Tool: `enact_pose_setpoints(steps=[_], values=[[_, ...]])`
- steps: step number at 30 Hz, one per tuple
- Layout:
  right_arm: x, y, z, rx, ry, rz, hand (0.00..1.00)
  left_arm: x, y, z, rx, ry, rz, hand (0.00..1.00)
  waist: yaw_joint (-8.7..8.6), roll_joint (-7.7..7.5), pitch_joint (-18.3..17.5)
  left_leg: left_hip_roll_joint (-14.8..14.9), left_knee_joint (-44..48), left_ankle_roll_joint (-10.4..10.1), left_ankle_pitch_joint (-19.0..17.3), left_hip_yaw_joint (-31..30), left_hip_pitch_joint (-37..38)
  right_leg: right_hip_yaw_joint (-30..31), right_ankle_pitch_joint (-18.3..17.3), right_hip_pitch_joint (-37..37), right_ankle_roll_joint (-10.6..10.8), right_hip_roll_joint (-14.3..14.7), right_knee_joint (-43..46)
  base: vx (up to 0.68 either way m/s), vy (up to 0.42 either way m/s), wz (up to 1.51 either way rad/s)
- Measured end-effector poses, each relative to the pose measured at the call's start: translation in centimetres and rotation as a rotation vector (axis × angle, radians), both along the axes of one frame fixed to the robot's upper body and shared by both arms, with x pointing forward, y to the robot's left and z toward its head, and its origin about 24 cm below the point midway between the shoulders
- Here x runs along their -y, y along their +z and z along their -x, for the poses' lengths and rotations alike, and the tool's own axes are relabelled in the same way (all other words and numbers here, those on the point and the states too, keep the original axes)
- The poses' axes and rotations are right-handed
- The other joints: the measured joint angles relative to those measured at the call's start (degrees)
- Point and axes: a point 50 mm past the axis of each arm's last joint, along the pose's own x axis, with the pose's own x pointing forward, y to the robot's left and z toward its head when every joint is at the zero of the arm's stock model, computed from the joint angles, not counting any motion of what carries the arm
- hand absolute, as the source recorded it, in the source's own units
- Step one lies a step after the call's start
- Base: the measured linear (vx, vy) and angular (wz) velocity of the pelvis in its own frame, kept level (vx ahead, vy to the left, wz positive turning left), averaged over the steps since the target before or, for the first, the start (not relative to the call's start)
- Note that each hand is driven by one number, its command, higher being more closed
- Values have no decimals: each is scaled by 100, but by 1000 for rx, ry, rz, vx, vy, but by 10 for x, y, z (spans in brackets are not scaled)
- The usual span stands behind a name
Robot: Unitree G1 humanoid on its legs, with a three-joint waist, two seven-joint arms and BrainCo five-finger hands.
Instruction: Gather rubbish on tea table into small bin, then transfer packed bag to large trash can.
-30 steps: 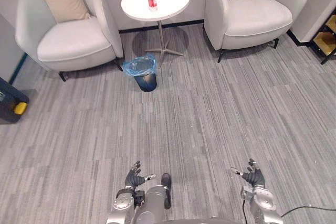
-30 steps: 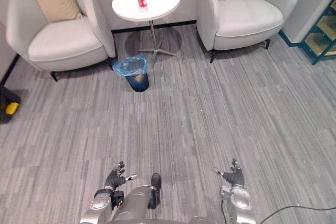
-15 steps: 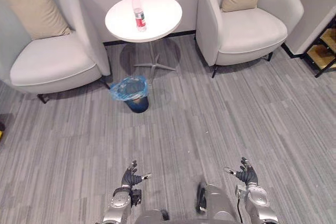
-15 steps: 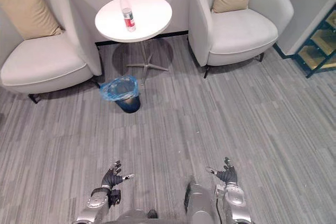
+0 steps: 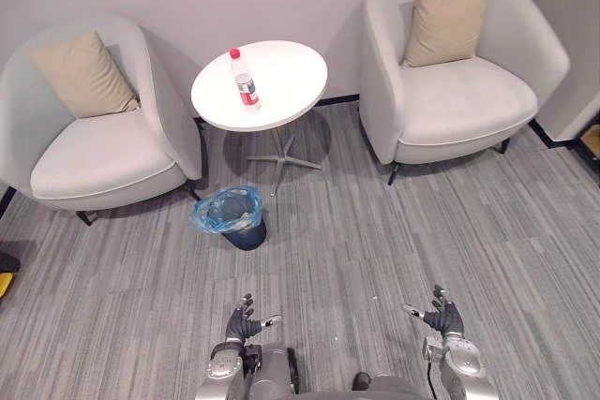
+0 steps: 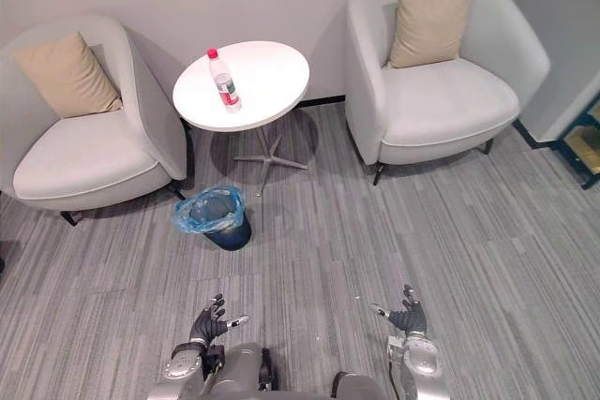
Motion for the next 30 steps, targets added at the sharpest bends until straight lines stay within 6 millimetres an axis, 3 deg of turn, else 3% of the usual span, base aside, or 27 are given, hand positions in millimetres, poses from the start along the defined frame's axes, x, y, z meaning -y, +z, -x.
enact_pose_setpoints(steps=[1, 3, 6, 7, 8, 9, 10, 11, 12, 14, 15, 18, 20, 21, 23, 25, 26, 27, 28, 30], values=[[3, -1, 2, -10, -1, 7, 0, 0, -1, 2, -6, 2, 2, 0, 7, 92, -7, 8, -543, 25, 320, -9, 85, 46, -131, 106, 147, 61, -1, 317, 185, -7], [0, -5, 5, -31, 1, -3, 0, -2, -4, 9, -25, 6, -5, 0, 28, 73, -38, -86, -266, 456, 795, -6, 83, 174, -430, 243, 342, -24, 70, 276, 181, -15], [-3, -9, 8, -50, 4, -11, 0, -2, -6, 13, -44, -1, -7, 0, 95, -321, -131, -549, 245, 688, 106, 175, -10, 362, -907, 89, 607, -552, 751, 377, 163, -5], [-2, -8, 8, -50, 4, -7, 0, -1, -7, 13, -49, -6, -4, 0, 112, -317, -140, -603, 275, 723, 15, 201, 11, 476, -924, -40, 630, -627, 1064, 481, 220, -7], [-1, -8, 8, -54, 8, -3, 0, 1, -8, 14, -60, -17, -6, 0, 131, -290, -152, -687, 198, 795, -91, 243, 172, 772, -888, -413, 686, -730, 1988, 504, 221, -1], [-4, -10, 9, -60, 17, -8, 0, -2, -10, 17, -72, -24, -15, 0, 125, -309, -147, -802, -1, 828, -157, 257, 521, 979, -668, -786, 1042, -860, 3077, 518, 208, 2], [-5, -10, 9, -66, 25, -9, 0, -3, -10, 19, -77, -29, -19, 0, 119, -310, -146, -844, -79, 853, -213, 244, 709, 1054, -568, -920, 1206, -898, 3568, 461, 114, 8], [-8, -13, 11, -78, 41, -13, 0, -5, -11, 21, -85, -31, -26, 0, 91, -281, -149, -873, -142, 948, -312, 171, 1053, 1030, -593, -1133, 1165, -941, 4323, 473, 73, 18], [-11, -14, 11, -85, 57, -18, 0, -9, -12, 24, -94, -30, -39, 0, 39, -256, -163, -869, -176, 1008, -395, 83, 1365, 867, -750, -1370, 935, -943, 4838, 571, 41, 35], [-11, -13, 10, -83, 68, -19, 0, -12, -12, 24, -101, -31, -46, 0, -34, -226, -158, -835, -362, 1010, -399, -71, 1668, 610, -927, -1713, 632, -904, 4889, 410, -23, 39], [-10, -13, 8, -80, 70, -16, 0, -12, -11, 19, -89, -32, -47, 0, -38, -187, -138, -748, -429, 1009, -399, -134, 1806, 476, -1000, -2019, 537, -812, 4572, 387, -91, 34], [-10, -11, 3, -71, 77, -13, 0, -12, -9, 15, -78, -31, -47, 0, -69, -70, -70, -385, -427, 925, -447, -315, 2144, 506, -872, -2512, 567, -485, 3002, 419, -157, 37], [-11, -13, 6, -79, 77, -16, 0, -15, -10, 19, -85, -21, -53, 0, -114, -175, -113, -291, -418, 623, -616, -412, 2334, 921, -44, -2484, 629, -302, 1524, 455, -248, 45], [-4, -13, 11, -96, 70, 0, 0, -11, -15, 25, -118, -20, -41, 0, -169, -114, -135, -170, -405, 383, -790, -645, 2425, 991, 847, -2494, 408, -188, 1499, 419, -259, 27], [-2, -10, 5, -77, 74, 10, 0, -6, -17, 26, -125, -20, -26, 0, -161, -11, -182, 32, -260, 314, -747, -787, 2352, 918, 617, -2508, 299, -68, 1605, 381, -274, 20], [-2, -10, 6, -80, 70, 9, 0, -3, -14, 19, -106, -23, -22, 0, -237, 22, -181, 135, 354, 103, -620, -941, 2094, 677, 424, -2328, 170, -42, 1579, 375, -293, 50], [-2, -11, 8, -87, 70, 8, 0, -2, -12, 14, -91, -14, -15, 0, -253, 31, -167, 167, 1117, -75, -495, -973, 1837, 505, 330, -2032, 113, -18, 1446, 299, -241, 74], [-6, -13, 15, -94, 67, -5, 0, 1, -10, 9, -73, 8, 3, 0, -242, 51, -119, 346, 2340, -200, -75, -849, 1403, 324, 224, -1496, 32, 59, 1164, 271, -222, 68], [-9, -13, 17, -93, 70, -11, 0, 2, -10, 9, -70, 8, 7, 0, -226, -16, -70, 448, 2747, -222, -69, -775, 1252, 285, 192, -1317, 4, 84, 1065, 226, -174, 41], [-17, -13, 16, -80, 72, -33, 0, 5, -9, 9, -63, 4, 14, 0, -153, 11, -61, 741, 3569, 136, -313, -87, 682, 155, 115, -678, -76, 143, 645, 190, -123, 18]])
